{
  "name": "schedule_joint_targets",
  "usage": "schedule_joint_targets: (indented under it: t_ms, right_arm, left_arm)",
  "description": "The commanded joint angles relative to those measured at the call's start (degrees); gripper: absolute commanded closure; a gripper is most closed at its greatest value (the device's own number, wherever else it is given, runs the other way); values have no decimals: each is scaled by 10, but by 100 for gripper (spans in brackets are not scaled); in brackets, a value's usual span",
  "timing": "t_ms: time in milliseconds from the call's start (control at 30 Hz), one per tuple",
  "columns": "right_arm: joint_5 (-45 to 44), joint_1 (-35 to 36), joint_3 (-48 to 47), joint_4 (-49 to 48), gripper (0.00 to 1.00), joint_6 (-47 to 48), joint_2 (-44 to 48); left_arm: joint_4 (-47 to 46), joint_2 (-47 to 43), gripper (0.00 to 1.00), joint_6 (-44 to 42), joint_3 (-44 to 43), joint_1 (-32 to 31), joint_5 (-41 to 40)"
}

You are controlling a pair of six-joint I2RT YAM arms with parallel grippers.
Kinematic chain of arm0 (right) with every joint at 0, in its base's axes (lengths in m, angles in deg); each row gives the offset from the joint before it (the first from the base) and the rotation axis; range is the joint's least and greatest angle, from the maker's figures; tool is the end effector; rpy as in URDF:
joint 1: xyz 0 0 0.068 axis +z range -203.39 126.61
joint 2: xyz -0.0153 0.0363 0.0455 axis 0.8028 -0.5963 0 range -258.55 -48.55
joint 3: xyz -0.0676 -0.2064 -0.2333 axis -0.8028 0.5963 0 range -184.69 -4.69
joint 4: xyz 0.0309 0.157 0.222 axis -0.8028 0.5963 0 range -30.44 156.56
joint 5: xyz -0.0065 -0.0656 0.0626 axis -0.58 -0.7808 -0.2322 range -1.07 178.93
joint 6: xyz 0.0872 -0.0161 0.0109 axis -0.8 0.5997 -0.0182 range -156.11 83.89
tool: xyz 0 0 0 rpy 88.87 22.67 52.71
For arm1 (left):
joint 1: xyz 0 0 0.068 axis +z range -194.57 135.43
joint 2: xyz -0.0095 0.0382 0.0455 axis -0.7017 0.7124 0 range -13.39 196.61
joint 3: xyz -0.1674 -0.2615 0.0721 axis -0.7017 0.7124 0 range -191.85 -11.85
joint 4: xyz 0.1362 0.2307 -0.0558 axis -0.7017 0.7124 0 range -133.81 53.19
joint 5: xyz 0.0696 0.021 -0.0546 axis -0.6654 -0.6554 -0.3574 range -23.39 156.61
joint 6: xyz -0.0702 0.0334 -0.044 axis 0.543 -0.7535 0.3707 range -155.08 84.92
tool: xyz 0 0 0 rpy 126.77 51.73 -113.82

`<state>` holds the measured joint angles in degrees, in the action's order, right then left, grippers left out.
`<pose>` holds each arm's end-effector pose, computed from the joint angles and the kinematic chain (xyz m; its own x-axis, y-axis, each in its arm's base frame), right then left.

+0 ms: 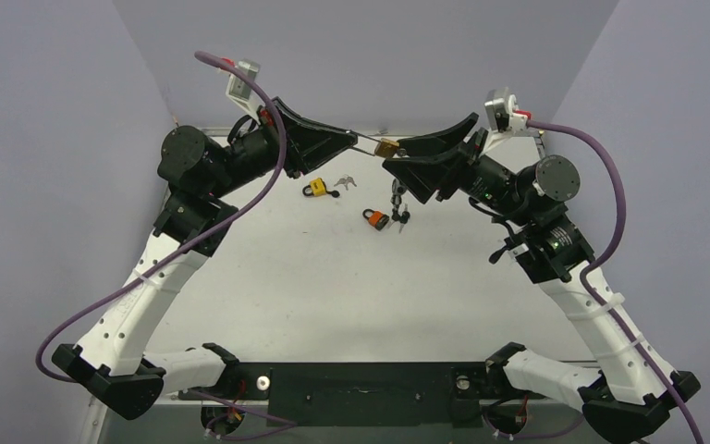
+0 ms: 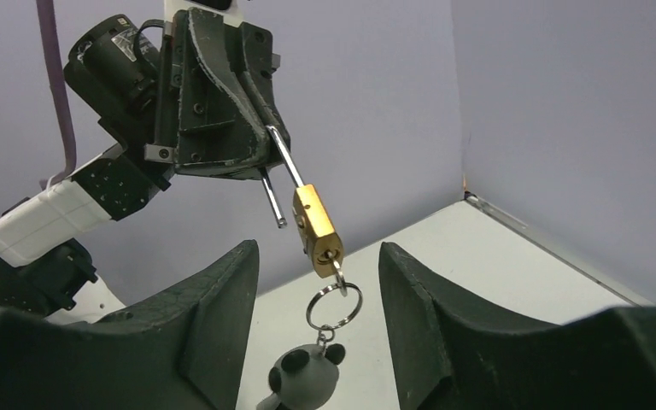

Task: Lock with the key
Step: Lock the lock.

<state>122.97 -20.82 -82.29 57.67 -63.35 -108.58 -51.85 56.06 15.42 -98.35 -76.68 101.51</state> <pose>0.1650 0.1584 0.5647 -0.1582 0.3491 -0.9236 -0.9206 0.2860 0.2658 0.2011 -0.1800 0.5969 -0.4467 -0.4668 -0.7633 0.8336 0.0928 -0.5446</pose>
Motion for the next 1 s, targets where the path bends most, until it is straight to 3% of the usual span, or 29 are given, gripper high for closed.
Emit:
schedule_joint_targets:
  t_ms: [0,567,767,967]
  right_arm:
    - [20,16,-29,-46,53,14,-11]
    - [44,30,-34,-85,81,-31,-21]
    - [65,30,-20,-140,100,-91,-26]
    - [94,35,-11,-199,100,-162,-31]
  left_arm:
    - [7,-12,100,1,-38,-4,-28]
    - [14,-25,100,-11,-38,-5,-15]
    - [7,-26,100,-13,-27,-5,-1]
    - [6,-30,100,-24,-20,-5,16]
